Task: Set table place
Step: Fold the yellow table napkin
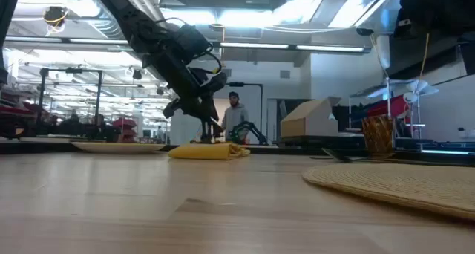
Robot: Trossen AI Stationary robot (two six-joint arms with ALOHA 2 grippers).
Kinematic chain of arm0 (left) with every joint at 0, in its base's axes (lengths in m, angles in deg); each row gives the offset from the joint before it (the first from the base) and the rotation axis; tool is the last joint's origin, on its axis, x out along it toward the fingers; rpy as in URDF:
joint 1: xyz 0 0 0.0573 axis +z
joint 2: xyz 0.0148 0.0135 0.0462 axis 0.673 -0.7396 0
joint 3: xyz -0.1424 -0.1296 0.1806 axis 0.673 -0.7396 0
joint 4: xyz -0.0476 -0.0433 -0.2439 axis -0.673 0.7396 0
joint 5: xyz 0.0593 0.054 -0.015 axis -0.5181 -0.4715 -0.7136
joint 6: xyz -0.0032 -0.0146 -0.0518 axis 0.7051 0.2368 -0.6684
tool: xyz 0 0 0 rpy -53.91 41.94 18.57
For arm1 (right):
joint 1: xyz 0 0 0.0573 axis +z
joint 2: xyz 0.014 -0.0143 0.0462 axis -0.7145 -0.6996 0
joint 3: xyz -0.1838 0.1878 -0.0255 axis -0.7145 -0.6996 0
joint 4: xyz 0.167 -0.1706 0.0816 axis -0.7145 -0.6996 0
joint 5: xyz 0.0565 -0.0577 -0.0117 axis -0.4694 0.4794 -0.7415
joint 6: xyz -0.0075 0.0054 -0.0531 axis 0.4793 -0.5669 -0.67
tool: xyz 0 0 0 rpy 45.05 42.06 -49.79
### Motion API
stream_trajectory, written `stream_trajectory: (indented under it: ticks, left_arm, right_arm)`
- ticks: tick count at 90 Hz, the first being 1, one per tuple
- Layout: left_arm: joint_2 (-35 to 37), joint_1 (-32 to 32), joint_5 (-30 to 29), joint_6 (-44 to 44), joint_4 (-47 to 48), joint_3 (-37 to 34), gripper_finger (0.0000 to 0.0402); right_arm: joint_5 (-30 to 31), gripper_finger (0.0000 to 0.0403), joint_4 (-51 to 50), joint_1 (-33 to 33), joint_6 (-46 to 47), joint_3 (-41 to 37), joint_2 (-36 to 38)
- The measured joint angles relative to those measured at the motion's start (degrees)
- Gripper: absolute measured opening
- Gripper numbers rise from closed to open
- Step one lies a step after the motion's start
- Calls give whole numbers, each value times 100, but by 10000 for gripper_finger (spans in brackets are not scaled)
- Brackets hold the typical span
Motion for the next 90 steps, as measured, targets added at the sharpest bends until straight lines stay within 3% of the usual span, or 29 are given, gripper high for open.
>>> stream_trajectory:
  ticks: [15,24,54,78,90]
  left_arm:
    - [0,-1,35,156,-117,0,109]
    - [0,-17,646,492,-390,2,110]
    - [0,-731,857,1531,224,4,9]
    - [-258,-1295,828,1557,1313,4,0]
    - [-586,-1614,810,1553,1426,4,0]
  right_arm:
    - [0,99,0,-2,0,0,-2]
    - [0,99,0,-2,0,0,0]
    - [206,99,-58,-2,-1,0,0]
    - [365,99,-50,-1,-2,0,-2]
    - [365,99,-42,0,-2,0,0]
